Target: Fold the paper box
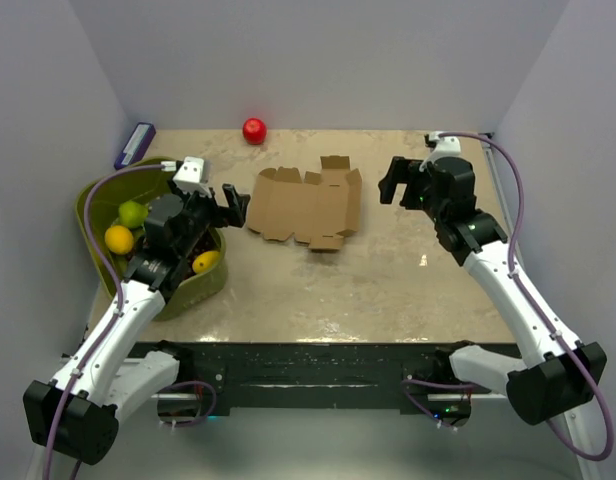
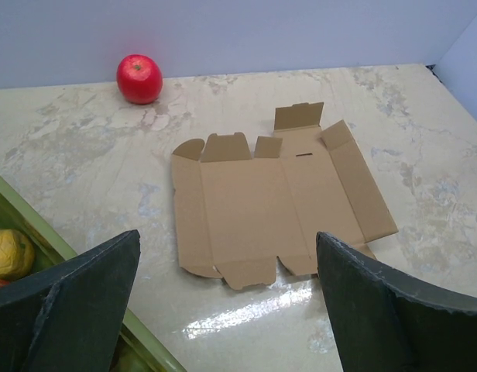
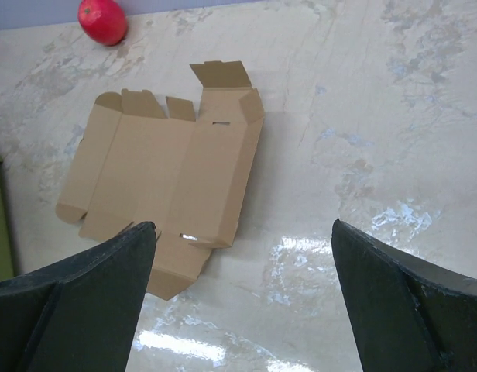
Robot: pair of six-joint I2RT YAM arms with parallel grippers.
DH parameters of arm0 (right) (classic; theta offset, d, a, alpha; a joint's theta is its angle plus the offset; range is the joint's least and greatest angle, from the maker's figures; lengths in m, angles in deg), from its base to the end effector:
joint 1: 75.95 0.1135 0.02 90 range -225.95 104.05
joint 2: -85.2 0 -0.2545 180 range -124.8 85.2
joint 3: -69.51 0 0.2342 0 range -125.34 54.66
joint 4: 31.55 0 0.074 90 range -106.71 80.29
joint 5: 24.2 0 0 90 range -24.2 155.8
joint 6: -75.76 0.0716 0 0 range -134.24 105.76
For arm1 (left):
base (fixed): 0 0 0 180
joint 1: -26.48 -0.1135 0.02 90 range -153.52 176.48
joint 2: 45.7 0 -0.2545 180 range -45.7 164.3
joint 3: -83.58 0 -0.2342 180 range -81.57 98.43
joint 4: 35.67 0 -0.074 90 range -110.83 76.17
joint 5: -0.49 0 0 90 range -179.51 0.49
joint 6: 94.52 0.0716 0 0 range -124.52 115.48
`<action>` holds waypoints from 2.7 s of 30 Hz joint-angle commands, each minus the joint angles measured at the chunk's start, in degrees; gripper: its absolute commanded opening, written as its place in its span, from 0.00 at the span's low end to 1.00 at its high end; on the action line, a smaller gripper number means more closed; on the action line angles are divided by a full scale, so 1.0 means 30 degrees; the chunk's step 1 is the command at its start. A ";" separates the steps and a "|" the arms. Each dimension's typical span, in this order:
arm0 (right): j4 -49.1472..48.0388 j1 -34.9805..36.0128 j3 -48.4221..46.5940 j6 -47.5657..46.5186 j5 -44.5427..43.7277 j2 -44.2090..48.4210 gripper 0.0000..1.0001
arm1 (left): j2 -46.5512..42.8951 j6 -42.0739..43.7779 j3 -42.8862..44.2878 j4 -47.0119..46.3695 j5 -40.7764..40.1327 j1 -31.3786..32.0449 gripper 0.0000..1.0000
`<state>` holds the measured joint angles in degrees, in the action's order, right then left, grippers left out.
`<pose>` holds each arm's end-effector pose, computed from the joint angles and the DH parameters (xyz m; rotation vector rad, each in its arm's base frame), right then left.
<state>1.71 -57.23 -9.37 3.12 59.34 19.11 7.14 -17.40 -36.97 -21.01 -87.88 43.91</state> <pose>0.2689 0.0826 0.3472 0.0529 1.9376 0.3124 0.2313 -0.0747 0.3229 0.0900 1.7266 -0.4163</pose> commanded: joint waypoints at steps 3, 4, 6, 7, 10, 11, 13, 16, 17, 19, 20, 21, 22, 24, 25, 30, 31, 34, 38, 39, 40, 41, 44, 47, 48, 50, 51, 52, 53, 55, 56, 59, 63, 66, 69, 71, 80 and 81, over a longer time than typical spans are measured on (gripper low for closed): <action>0.0803 -0.0059 -0.1097 -0.0661 0.0509 0.0261 0.99 | -0.0181 -0.0042 0.0778 -0.0202 -0.0221 0.0020 1.00; 0.0892 -0.0059 -0.1359 -0.0748 0.0686 0.0261 0.98 | -0.0181 0.0075 0.0807 -0.0231 -0.0192 0.0020 1.00; 0.0981 -0.0058 -0.1566 -0.0866 0.1328 0.0261 0.98 | -0.0210 0.0193 0.0691 -0.0289 -0.0220 0.0020 1.00; 0.1039 -0.0030 -0.1828 -0.0954 0.1507 0.0203 0.97 | -0.0211 0.0251 0.0690 -0.0261 -0.0250 0.0020 1.00; 0.1741 -0.0030 -0.2882 -0.0838 0.1742 -0.0557 0.97 | -0.0357 0.0543 0.0632 -0.0406 0.0129 0.0020 1.00; 0.1888 -0.0029 -0.3146 -0.0808 0.1830 -0.0821 0.97 | -0.0386 0.0632 0.0545 -0.0465 0.0189 0.0020 1.00; 0.2356 -0.0059 -0.3879 -0.0605 0.1948 -0.1962 0.96 | -0.0503 0.0865 0.0456 -0.0523 0.0451 0.0020 1.00; 0.2505 -0.0058 -0.4262 -0.0457 0.2066 -0.3691 0.96 | -0.0563 0.1072 0.0223 -0.0816 0.1184 0.0020 1.00; 0.2011 -0.0059 -0.4233 -0.0282 0.1949 -0.4130 0.95 | -0.0533 0.1072 0.0251 -0.0875 0.1389 0.0020 1.00; 0.1220 -0.0059 -0.3824 -0.0047 0.1889 -0.5068 0.95 | -0.0387 0.1043 0.0222 -0.0963 0.1770 0.0020 1.00; 0.0345 -0.0059 -0.3678 -0.0075 0.1889 -0.5332 0.95 | -0.0328 0.1014 0.0193 -0.0992 0.1859 0.0020 1.00; 0.0192 -0.0088 -0.3589 -0.0047 0.1889 -0.5625 0.95 | -0.0154 0.0956 0.0163 -0.1080 0.2121 0.0020 1.00; 0.0016 -0.0175 -0.3588 0.0099 0.1976 -0.6353 0.95 | -0.0094 0.0897 0.0163 -0.1081 0.2268 0.0020 1.00; -0.0946 -0.0292 -0.3269 0.0333 0.2124 -0.7089 0.89 | 0.0110 0.0809 0.0192 -0.1197 0.2852 0.0020 0.99; -0.1330 -0.0612 -0.3121 0.0915 0.2559 -0.7789 0.85 | 0.0141 0.0838 0.0047 -0.1314 0.3001 0.0020 1.00; -0.3001 -0.1728 -0.2886 0.1332 0.5751 -1.0195 0.76 | 0.0141 0.1101 -0.0071 -0.1491 0.3119 0.0020 1.00; -0.3264 -0.1757 -0.2856 0.1157 0.6104 -1.0575 0.76 | 0.0083 0.1131 -0.0129 -0.1549 0.3148 0.0020 1.00; -0.3765 -0.1758 -0.3119 0.1271 0.7073 -1.2157 0.75 | 0.0141 0.1160 -0.0218 -0.1783 0.3616 0.0020 1.00; -0.4699 -0.1787 -0.3003 0.1740 0.8040 -1.3331 0.75 | 0.0345 0.1072 -0.0247 -0.2018 0.4378 0.0020 1.00; -0.4848 -0.1787 -0.2915 0.1828 0.8129 -1.3681 0.75 | 0.0346 0.1101 -0.0218 -0.2018 0.4495 0.0020 1.00; -0.4936 -0.1787 -0.2973 0.1887 0.8216 -1.3917 0.75 | 0.0346 0.1131 -0.0218 -0.2018 0.4554 0.0020 1.00; -0.4908 -0.1758 -0.3089 0.1887 0.8304 -1.4180 0.75 | 0.0288 0.1189 -0.0218 -0.2047 0.4555 0.0020 1.00; -0.5199 -0.1758 -0.3266 0.1858 0.8656 -1.4972 0.75 | 0.0141 0.1277 -0.0218 -0.2047 0.4584 0.0020 1.00; -0.5551 -0.1787 -0.3324 0.1654 0.9297 -1.5588 0.69 | 0.0112 0.1277 -0.0247 -0.2077 0.4876 0.0020 1.00; -0.5639 -0.1787 -0.3383 0.1479 0.9417 -1.5734 0.65 | 0.0112 0.1277 -0.0247 -0.2135 0.5051 0.0020 1.00; -0.6019 -0.1787 -0.3354 0.1477 1.0349 -1.5911 0.49 | 0.0141 0.1336 -0.0335 -0.2252 0.5170 0.0020 1.00; -0.6079 -0.1787 -0.3441 0.1448 1.0646 -1.5882 0.43 | 0.0257 0.1510 -0.0335 -0.2282 0.5228 0.0020 1.00; -0.6051 -0.1787 -0.3529 0.1419 1.0968 -1.5795 0.37 | 0.0374 0.1570 -0.0248 -0.2253 0.5287 0.0020 1.00; -0.6021 -0.1787 -0.3849 0.1303 1.1203 -1.5707 0.19 | 0.0665 0.1599 -0.0189 -0.2253 0.5432 0.0020 1.00; -0.5089 -0.1787 -0.4697 0.0543 1.1294 -1.5532 0.01 | 0.0989 0.1687 -0.0013 -0.2369 0.6222 0.0020 1.00; -0.3720 -0.1787 -0.5717 0.0221 1.1323 -1.5182 0.00 | 0.1280 0.1687 0.0045 -0.2486 0.6457 0.0020 1.00; -0.1810 -0.1787 -0.6924 -0.0748 1.2199 -1.3578 0.00 | 0.1866 0.1367 0.0513 -0.3185 0.7220 0.0020 1.00; -0.0196 -0.1758 -0.7483 -0.1714 1.2872 -1.0761 0.00 | 0.2689 0.1394 0.3461 -0.2284 0.7425 0.0020 1.00; 0.1797 -0.1641 -0.7836 -0.2330 1.3080 -0.8739 0.00 | 0.2952 0.1716 0.5631 -0.1961 0.8215 0.0020 1.00; 0.3935 -0.1349 -0.8275 -0.3526 1.2994 -0.6984 0.00 | 0.3859 0.2534 0.7915 -0.0762 0.9503 0.0020 1.00; 0.4933 -0.1056 -0.8305 -0.4115 1.2905 -0.6072 0.00 | 0.4592 0.3294 0.8831 -0.0059 0.9711 0.0020 1.00; 0.8273 0.0290 -0.8656 -0.6396 1.3287 -0.3783 0.00 | 0.5590 0.5083 0.9951 0.0033 1.0499 0.0020 1.00; 0.8450 0.0496 -0.8599 -0.6549 1.3257 -0.3753 0.00 | 0.5561 0.5318 0.9803 0.0323 1.0589 0.0020 1.00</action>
<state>19.94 -57.87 -33.32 -11.43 98.40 7.59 23.44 -5.84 -7.34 -21.82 -59.31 43.91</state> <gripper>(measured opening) 0.014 0.995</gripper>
